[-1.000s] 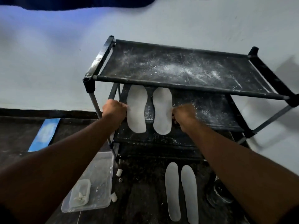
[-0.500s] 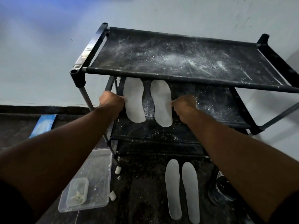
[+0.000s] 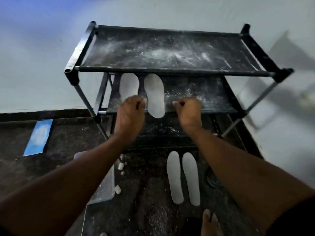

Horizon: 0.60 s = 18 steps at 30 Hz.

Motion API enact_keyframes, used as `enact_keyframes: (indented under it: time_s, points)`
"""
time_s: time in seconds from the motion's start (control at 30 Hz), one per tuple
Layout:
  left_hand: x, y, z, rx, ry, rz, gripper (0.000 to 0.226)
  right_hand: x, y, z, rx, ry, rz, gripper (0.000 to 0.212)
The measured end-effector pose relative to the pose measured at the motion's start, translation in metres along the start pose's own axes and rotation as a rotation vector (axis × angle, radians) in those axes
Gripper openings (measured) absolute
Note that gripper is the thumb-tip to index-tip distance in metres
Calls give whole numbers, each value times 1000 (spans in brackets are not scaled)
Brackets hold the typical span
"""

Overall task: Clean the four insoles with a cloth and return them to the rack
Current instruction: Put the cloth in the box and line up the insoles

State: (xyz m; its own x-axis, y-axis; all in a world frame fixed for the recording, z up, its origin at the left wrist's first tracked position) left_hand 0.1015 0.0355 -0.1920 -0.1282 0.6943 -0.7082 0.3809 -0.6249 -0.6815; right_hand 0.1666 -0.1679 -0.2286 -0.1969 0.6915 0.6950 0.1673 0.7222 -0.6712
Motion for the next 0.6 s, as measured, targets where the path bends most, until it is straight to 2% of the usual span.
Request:
enact_keyframes:
  time_s: [0.1, 0.27, 0.4, 0.6]
  points:
    - [-1, 32, 68, 72, -21, 41, 27, -29, -22, 46, 37, 5, 90, 20]
    - [53, 113, 149, 266, -292, 32, 32, -114, -32, 125, 139, 155, 182, 26]
    - [103, 179, 184, 383, -509, -30, 30, -184, -13, 172, 218, 271, 207, 25]
    - [147, 249, 198, 530, -577, -98, 29, -268, 35, 208, 357, 350, 323, 30]
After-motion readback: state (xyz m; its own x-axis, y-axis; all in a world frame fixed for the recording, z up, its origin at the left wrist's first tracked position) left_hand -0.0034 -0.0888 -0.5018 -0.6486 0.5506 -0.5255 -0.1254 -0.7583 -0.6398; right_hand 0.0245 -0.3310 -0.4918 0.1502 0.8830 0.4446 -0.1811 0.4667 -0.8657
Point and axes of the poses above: each hand's wrist, its own z-axis away from the middle knuckle, its own y-axis out of the palm, x = y × z, the point moved 7 cm from there along -z, towards the middle knuckle, and after that the axes turned 11 degrees about -y, right-handed, at the moved point
